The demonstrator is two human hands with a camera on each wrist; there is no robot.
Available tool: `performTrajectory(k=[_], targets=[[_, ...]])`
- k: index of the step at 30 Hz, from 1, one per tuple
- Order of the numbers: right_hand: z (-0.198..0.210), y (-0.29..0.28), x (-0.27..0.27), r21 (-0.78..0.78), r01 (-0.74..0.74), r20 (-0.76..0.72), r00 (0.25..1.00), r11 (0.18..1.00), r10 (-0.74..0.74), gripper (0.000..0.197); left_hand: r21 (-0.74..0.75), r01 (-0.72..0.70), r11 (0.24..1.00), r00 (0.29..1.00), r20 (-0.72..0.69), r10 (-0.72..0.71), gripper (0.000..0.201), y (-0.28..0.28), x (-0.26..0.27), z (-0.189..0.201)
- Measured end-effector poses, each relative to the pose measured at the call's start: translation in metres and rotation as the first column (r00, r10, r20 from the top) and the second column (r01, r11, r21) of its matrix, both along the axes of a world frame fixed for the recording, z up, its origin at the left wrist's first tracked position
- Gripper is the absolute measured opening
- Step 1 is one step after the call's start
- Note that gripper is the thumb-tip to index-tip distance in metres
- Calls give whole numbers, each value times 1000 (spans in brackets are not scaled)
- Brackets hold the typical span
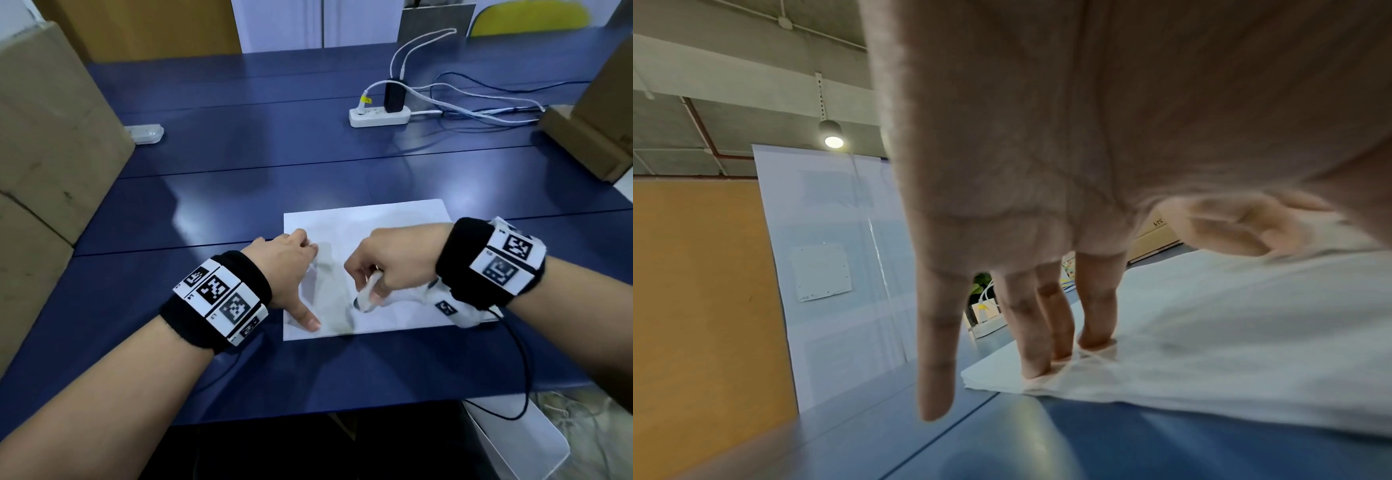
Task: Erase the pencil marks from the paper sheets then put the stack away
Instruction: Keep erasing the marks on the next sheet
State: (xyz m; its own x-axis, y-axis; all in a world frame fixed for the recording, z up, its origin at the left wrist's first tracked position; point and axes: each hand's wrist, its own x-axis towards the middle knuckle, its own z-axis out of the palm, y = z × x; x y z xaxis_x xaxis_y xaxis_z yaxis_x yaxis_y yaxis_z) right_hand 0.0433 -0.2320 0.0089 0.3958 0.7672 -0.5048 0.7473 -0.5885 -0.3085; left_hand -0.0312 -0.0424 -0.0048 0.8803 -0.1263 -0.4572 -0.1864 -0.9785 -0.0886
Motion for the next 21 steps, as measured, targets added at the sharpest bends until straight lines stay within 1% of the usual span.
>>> performTrajectory(k=[1, 3, 4, 5, 6, 8, 10, 11, 12, 13, 15, 17, 18, 19, 21], targets=[[1, 3, 5, 48, 38, 68, 997, 998, -41, 15, 0, 2, 1000, 1000, 2, -2, 121, 0, 0, 1], [6, 5, 17, 125, 169, 200, 961, 978, -192, 14, -7, 0, 1000, 1000, 4, 0, 118, 0, 0, 2], [7, 5, 22, 140, 222, 239, 938, 965, -250, 18, -7, 0, 1000, 1000, 3, 0, 118, 0, -1, 2], [6, 3, 25, 153, 242, 236, 932, 958, -273, 20, -6, 2, 1000, 1000, 2, -2, 117, 0, -1, 2], [5, 1, 26, 154, 224, 199, 947, 962, -253, 20, -5, 3, 1000, 1000, 3, -2, 117, 0, 0, 2], [3, -2, 17, 110, 100, 88, 990, 989, -109, 15, -9, -1, 1000, 1000, 5, 2, 118, 0, -1, 2], [-1, -3, 4, 18, -17, -15, 1000, 1000, 17, 15, -5, -3, 1000, 1000, 1, 3, 121, 0, 0, 1], [-2, -2, 2, -2, -34, -22, 999, 999, 33, 15, -1, -3, 1000, 1000, -3, 3, 122, -1, 0, 1], [-2, -1, 2, 9, -30, 7, 1000, 1000, 30, 15, 4, -1, 1000, 1000, -6, 1, 122, -1, 1, 1], [-2, 1, 6, 40, -8, 65, 998, 999, 5, 15, 7, 2, 1000, 1000, -6, -2, 121, -2, 1, 1], [3, 4, 15, 125, 98, 199, 972, 987, -122, 13, 4, 3, 1000, 1000, -2, -3, 119, -2, 1, 3], [7, 3, 22, 170, 209, 272, 929, 963, -250, 17, 1, 0, 1000, 1000, -1, 0, 118, -2, 0, 3], [7, 2, 23, 174, 216, 276, 926, 961, -259, 18, -1, 0, 1000, 1000, -1, 0, 118, -2, -1, 3], [7, 0, 21, 165, 188, 250, 942, 968, -226, 18, -3, -1, 1000, 1000, 1, 1, 117, -1, -1, 3], [5, -4, 11, 104, 72, 131, 988, 992, -86, 16, -10, -4, 1000, 1000, 3, 4, 118, 0, -1, 2]])
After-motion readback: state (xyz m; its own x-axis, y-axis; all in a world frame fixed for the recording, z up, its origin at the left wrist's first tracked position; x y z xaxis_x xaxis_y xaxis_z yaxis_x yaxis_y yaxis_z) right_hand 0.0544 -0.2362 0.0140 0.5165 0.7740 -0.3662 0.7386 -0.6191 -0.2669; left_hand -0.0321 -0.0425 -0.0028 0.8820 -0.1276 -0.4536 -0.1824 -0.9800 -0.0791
